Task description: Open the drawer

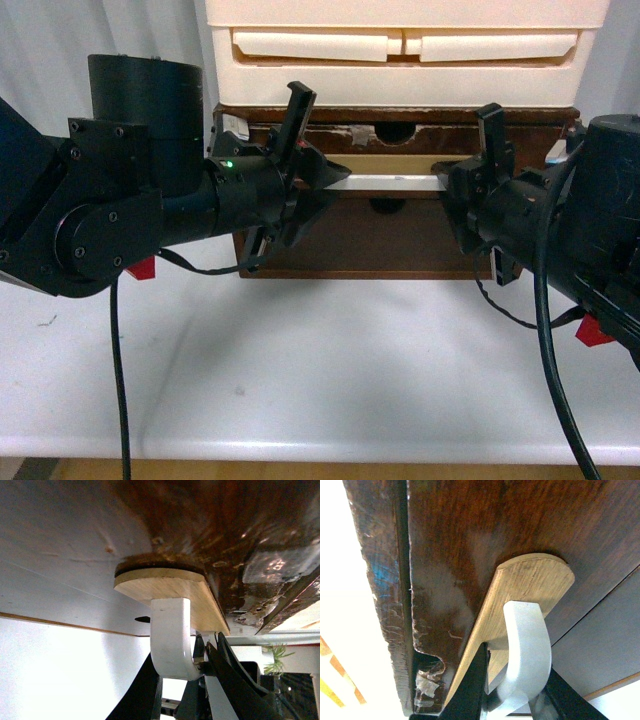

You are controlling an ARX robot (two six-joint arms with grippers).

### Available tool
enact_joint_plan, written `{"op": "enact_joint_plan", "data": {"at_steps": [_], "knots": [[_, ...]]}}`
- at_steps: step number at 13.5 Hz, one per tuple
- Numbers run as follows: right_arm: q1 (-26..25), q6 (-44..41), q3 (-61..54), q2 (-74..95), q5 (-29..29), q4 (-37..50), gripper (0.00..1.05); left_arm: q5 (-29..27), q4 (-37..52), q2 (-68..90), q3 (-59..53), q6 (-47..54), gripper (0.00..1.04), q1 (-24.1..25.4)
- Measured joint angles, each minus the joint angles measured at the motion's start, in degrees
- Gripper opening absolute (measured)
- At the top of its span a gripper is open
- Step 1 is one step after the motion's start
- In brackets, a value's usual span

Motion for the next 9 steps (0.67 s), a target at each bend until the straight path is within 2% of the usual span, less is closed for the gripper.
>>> {"op": "enact_joint_plan", "data": {"at_steps": [3,5,9], "knots": [[0.00,2.91,-1.73,-0.59,0.42,0.94,0.17,-0.11,0.98,-0.85,-1.86,-2.71,0.18,0.00],[1.55,3.74,-10.51,-4.94,-0.17,5.77,0.16,0.07,5.01,-7.21,-12.07,-4.00,0.16,-0.37],[2.95,4.17,-18.21,-10.25,-0.33,6.36,0.16,-0.57,9.79,-12.00,-21.35,-3.93,0.16,-0.90]]}}
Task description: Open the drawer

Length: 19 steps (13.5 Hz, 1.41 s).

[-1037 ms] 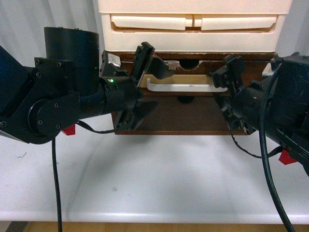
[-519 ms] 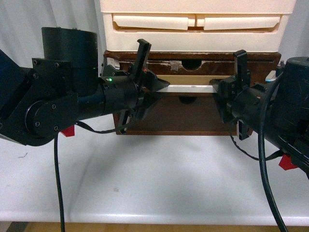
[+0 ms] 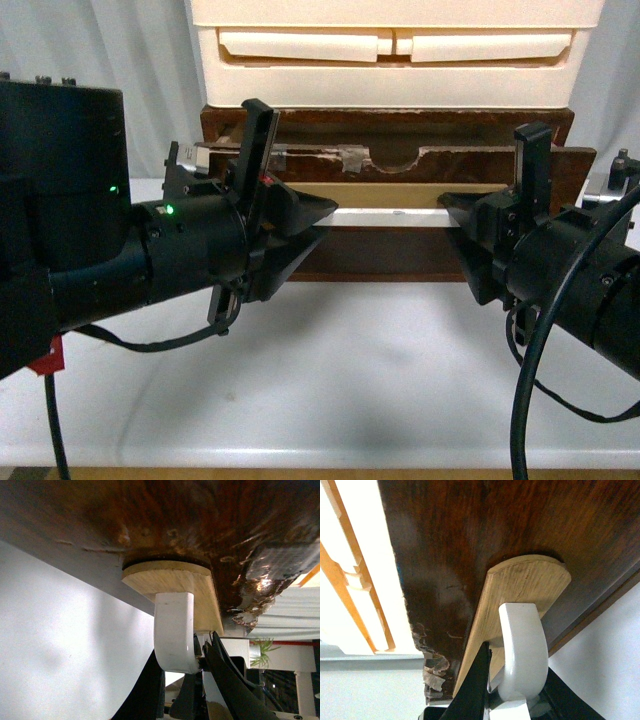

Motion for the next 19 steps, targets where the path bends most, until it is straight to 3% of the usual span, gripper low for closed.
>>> {"op": "enact_joint_plan", "data": {"at_steps": [7,8,9,12,13,16,18,19], "knots": [[3.74,0.81,-12.37,-5.77,1.07,2.03,0.16,0.11,3.78,-7.67,-13.40,1.49,0.15,-0.42],[4.00,0.83,-13.66,-5.99,1.97,1.64,0.16,1.44,3.65,-9.09,-16.09,4.39,0.13,-0.35],[3.63,0.83,-14.40,-5.73,2.84,2.21,0.16,-0.79,4.72,-10.32,-19.52,6.88,0.01,0.35],[3.83,0.83,-16.79,-5.92,3.76,2.97,0.16,-1.86,5.11,-11.30,-23.10,9.68,0.02,1.64],[4.24,-2.43,-17.03,-6.08,4.02,2.58,0.25,-1.79,5.35,-11.80,-23.37,9.70,0.08,1.95],[4.46,-10.19,-20.90,-8.48,5.57,1.68,0.68,-2.27,1.81,-14.75,-23.56,11.34,0.48,3.10],[4.92,-14.25,-23.39,-13.40,6.32,0.09,0.96,-6.86,-13.44,-24.70,-23.69,20.22,0.77,4.48],[4.92,-14.91,-23.39,-13.42,6.32,0.02,0.99,-11.37,-21.05,-31.08,-23.61,26.43,0.90,6.16]]}}
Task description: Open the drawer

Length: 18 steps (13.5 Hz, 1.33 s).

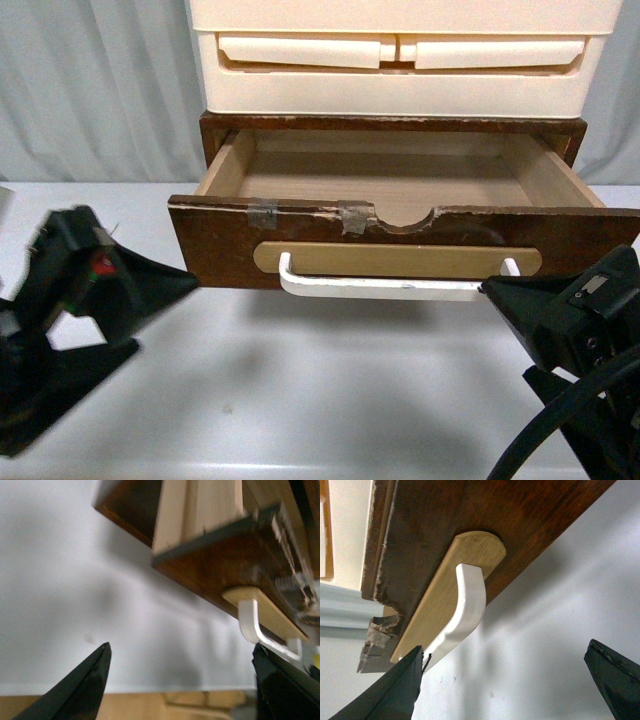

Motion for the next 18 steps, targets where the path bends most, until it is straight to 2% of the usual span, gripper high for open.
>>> {"op": "enact_joint_plan", "data": {"at_steps": [1,2,3,4,5,6,7,8,10,11,12,13,14,16,18], "knots": [[0.46,-3.41,-0.02,1.05,3.23,0.44,0.95,-2.08,-1.05,-2.49,-0.02,6.16,1.00,0.63],[1.09,-15.82,-1.66,3.74,12.79,0.09,0.82,-12.85,17.79,3.72,-3.45,16.37,0.89,-1.40],[-0.52,-29.16,-6.71,2.51,17.73,-1.03,0.69,-20.70,26.95,6.40,-9.62,26.21,0.76,-0.90],[-4.35,-41.68,-9.66,-2.75,18.71,-0.72,0.56,-24.20,34.36,3.30,-13.62,34.95,0.63,1.51],[-5.86,-53.22,-10.93,-10.84,16.04,0.44,0.40,-23.23,37.40,-4.15,-13.16,40.17,0.49,2.54],[-7.17,-58.07,-12.76,-15.69,14.10,0.17,0.27,-21.46,34.07,-9.05,-14.64,42.75,0.34,3.30],[-9.42,-60.28,-14.82,-21.46,12.70,-0.31,0.12,-20.90,29.22,-11.80,-17.25,43.78,0.20,5.03],[-11.02,-61.75,-14.84,-27.98,11.28,-0.15,0.02,-19.89,26.10,-16.68,-18.16,44.33,0.05,5.86],[-13.35,-62.40,-14.95,-41.05,8.68,-9.03,0.02,-18.18,14.23,-29.62,-17.70,44.54,0.02,7.23],[-14.27,-62.53,-14.97,-46.05,7.85,-14.23,0.02,-14.60,10.49,-34.45,-17.92,44.57,0.02,10.19],[-15.19,-62.53,-14.99,-52.33,6.73,-19.47,0.02,-13.88,7.15,-37.94,-18.64,44.52,0.02,12.66],[-18.97,-62.58,-14.99,-59.45,2.05,-26.56,0.02,-13.09,3.67,-42.05,-19.43,44.57,0.02,12.55],[-21.35,-62.55,-14.99,-66.31,1.29,-32.98,0.02,-13.03,-0.17,-46.53,-19.52,44.57,0.02,12.28],[-21.29,-62.58,-14.73,-75.49,0.92,-43.85,0.02,-13.03,-5.31,-52.11,-19.54,44.57,0.02,12.28],[-21.29,-62.55,-14.73,-80.41,0.94,-48.61,0.02,-13.03,-9.38,-56.48,-19.54,44.57,0.02,12.28]]}}
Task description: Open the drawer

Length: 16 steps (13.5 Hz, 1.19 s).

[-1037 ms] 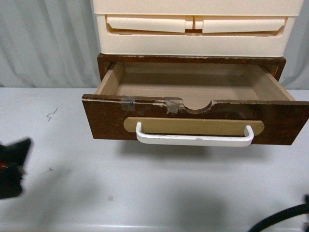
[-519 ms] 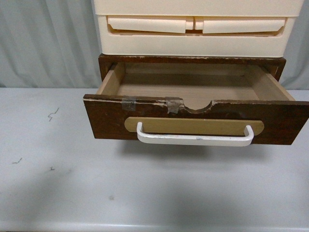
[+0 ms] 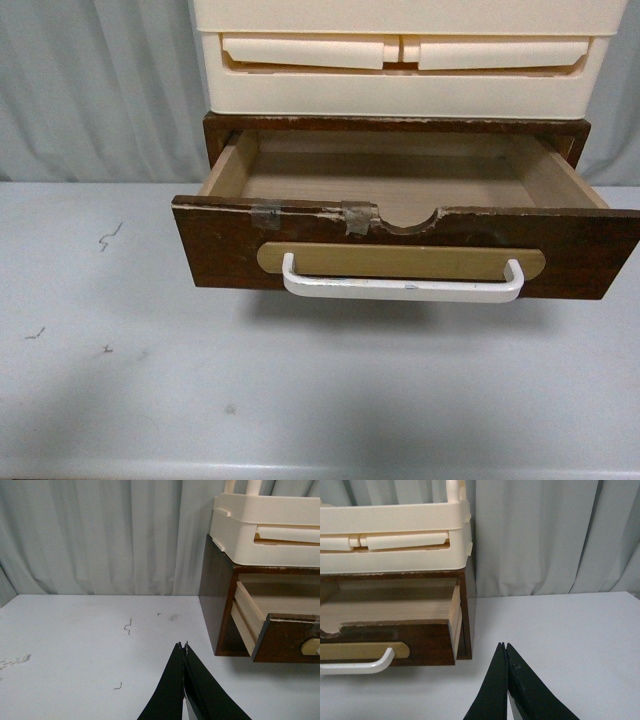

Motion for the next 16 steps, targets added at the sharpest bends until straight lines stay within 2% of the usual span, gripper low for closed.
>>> {"op": "enact_joint_plan", "data": {"at_steps": [10,11,12,13,15,16], "knots": [[0.00,-0.02,0.00,-15.19,0.00,-15.06,0.02,0.00,-15.89,-16.09,0.00,-0.02,0.02,0.00],[0.00,0.00,0.13,-17.29,0.00,-18.18,0.02,0.00,-16.50,-16.81,0.00,0.00,0.02,0.00],[0.00,-0.04,0.07,-22.82,-0.17,-25.53,0.02,-0.17,-21.75,-20.13,0.11,-0.02,0.02,0.00],[0.00,-0.04,0.07,-24.96,-0.15,-25.57,0.02,0.07,-26.88,-26.34,0.00,0.00,0.02,0.00],[0.00,-0.07,0.07,-24.98,-0.17,-25.38,0.02,-0.02,-26.49,-26.32,0.02,0.00,0.02,0.00],[0.00,-0.17,0.07,-24.98,-0.17,-25.35,0.11,-0.02,-26.64,-26.32,0.02,-0.02,0.13,0.00]]}}
